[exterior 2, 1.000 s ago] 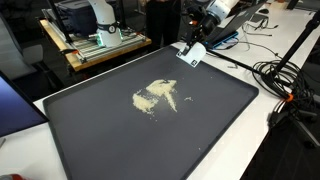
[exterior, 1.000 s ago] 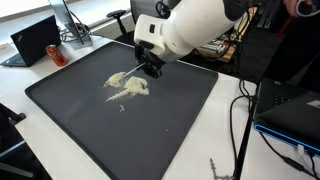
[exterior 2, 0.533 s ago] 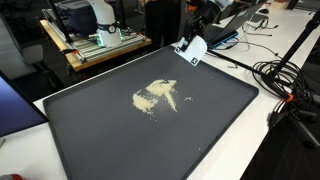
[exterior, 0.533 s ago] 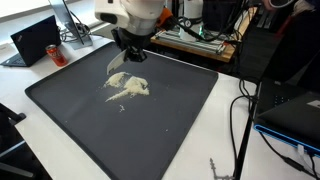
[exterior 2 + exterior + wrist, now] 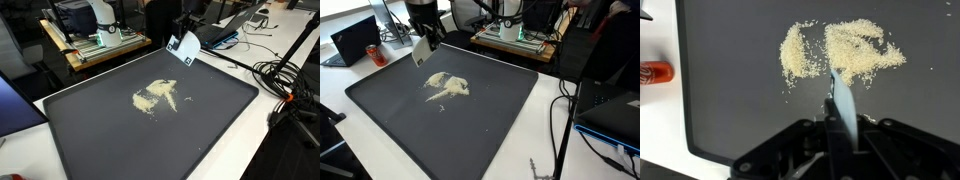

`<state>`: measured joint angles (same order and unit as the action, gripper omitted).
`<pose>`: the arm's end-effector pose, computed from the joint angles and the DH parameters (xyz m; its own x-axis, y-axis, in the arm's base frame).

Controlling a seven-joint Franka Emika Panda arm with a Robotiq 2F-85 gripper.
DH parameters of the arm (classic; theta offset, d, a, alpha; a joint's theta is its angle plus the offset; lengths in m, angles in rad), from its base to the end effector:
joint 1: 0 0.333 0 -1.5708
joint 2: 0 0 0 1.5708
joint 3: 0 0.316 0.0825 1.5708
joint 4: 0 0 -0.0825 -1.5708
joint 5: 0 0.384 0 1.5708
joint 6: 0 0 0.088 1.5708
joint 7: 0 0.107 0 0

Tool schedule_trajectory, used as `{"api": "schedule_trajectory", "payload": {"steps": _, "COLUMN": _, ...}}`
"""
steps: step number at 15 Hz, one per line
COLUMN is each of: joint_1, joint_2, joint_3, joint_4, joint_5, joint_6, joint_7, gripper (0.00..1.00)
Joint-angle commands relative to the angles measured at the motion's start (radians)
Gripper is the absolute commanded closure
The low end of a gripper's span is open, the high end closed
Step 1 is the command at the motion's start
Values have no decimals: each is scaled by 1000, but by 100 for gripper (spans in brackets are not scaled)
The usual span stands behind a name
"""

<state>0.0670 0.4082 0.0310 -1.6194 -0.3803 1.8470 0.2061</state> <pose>0.6519 0.0324 0.3787 0.9921 0.0052 -0.1257 0.0498 -0.9336 0.3549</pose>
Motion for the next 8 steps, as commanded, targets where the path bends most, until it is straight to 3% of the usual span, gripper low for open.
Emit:
{"api": "schedule_trajectory", "payload": {"steps": 1, "joint_1": 1, "joint_2": -2, "joint_3": -22, "joint_4": 2, "joint_5": 44, "joint_6": 14, "joint_7": -32, "gripper": 96}}
{"api": "schedule_trajectory", "payload": {"steps": 6, "joint_1": -15, "joint_2": -11, "joint_3": -28, "joint_4": 1, "joint_5": 67, "joint_6": 48, "joint_7": -50, "gripper": 99}}
{"api": "schedule_trajectory", "payload": {"steps": 8, "joint_1": -34, "joint_2": 1, "joint_3": -21, "joint_4": 29, "joint_5": 99, "joint_6": 36, "joint_7": -130, "gripper": 99}}
